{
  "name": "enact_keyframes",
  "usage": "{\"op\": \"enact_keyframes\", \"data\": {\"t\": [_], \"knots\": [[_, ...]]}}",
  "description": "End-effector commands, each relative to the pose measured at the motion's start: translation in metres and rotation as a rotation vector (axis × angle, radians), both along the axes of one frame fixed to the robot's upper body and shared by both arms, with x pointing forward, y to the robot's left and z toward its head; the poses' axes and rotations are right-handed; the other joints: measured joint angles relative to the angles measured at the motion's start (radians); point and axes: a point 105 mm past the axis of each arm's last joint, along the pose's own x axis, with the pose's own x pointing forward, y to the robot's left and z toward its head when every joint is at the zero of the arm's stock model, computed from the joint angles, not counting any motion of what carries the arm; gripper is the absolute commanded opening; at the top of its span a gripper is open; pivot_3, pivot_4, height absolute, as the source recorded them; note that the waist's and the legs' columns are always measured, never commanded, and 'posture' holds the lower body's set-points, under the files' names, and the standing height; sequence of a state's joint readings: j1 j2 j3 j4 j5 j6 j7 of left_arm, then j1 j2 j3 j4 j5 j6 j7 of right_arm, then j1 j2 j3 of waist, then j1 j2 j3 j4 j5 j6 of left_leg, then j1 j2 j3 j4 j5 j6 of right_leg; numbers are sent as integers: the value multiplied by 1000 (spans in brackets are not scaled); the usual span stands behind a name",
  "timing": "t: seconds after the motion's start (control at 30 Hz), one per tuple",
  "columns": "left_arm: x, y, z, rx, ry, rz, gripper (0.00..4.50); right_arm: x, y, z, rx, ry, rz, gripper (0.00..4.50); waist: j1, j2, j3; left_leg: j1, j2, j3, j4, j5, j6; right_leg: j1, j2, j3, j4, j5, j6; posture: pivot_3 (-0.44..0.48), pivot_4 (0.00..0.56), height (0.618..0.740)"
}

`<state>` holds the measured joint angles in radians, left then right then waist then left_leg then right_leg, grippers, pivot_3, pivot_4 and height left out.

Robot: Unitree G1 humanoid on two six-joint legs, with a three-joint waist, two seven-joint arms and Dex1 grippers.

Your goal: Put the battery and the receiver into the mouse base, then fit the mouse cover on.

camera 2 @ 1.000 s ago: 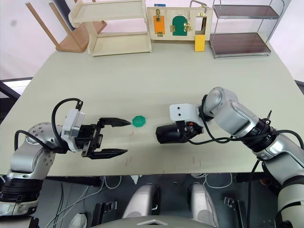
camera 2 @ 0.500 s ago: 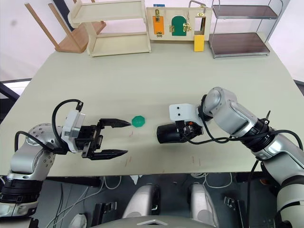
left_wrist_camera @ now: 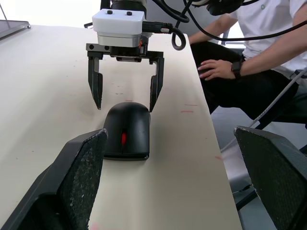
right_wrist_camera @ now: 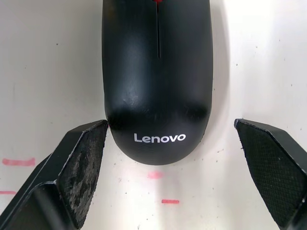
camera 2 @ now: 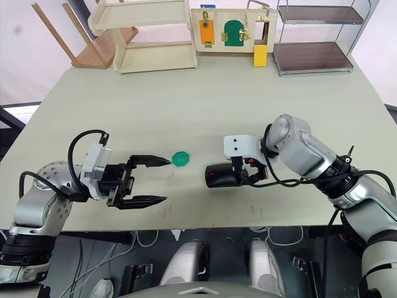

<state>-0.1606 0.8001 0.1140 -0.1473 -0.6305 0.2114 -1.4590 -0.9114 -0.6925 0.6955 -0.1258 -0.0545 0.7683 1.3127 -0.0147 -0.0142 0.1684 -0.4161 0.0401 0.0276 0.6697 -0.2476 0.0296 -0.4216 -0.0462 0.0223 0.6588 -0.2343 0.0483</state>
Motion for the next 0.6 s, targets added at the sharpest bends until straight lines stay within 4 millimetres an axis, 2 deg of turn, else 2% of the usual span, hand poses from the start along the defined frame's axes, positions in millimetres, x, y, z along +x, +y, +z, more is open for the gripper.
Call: {"op": "enact_keyframes", "data": {"t": [0.03, 0.23, 0.37, 0.47, 0.53, 0.6], "knots": [[-2, -3, 8, -4, -39, -20, 4500, -4, 1, 15, 46, -18, 6, 4435, 0, 0, 0, 0, 0, 0, 0, 0, 0, 0, 0, 0, 0, 0, 0, 0, 150, 740], [0, 1, 9, 0, -40, -10, 4500, -12, 5, 31, 143, -12, 18, 4435, 0, 0, 0, 0, 0, 0, 0, 0, 0, 0, 0, 0, 0, 0, 0, 0, 150, 740], [1, 4, 10, -2, -44, 0, 4500, -15, 16, 43, 275, -22, 29, 4435, 0, 0, 0, 0, 0, 0, 0, 0, 0, 0, 0, 0, 0, 0, 0, 0, 150, 740], [3, 8, 11, -5, -46, 22, 4500, -18, 23, 43, 337, 1, 33, 4435, 0, 0, 0, 0, 0, 0, 0, 0, 0, 0, 0, 0, 0, 0, 0, 0, 150, 740], [4, 11, 11, 0, -44, 33, 4500, -18, 29, 43, 375, 4, 31, 3933, 0, 0, 0, 0, 0, 0, 0, 0, 0, 0, 0, 0, 0, 0, 0, 0, 150, 740], [3, 14, 10, 4, -44, 40, 4500, -19, 32, 41, 390, 10, 38, 3117, 0, 0, 0, 0, 0, 0, 0, 0, 0, 0, 0, 0, 0, 0, 0, 0, 150, 740]]}}
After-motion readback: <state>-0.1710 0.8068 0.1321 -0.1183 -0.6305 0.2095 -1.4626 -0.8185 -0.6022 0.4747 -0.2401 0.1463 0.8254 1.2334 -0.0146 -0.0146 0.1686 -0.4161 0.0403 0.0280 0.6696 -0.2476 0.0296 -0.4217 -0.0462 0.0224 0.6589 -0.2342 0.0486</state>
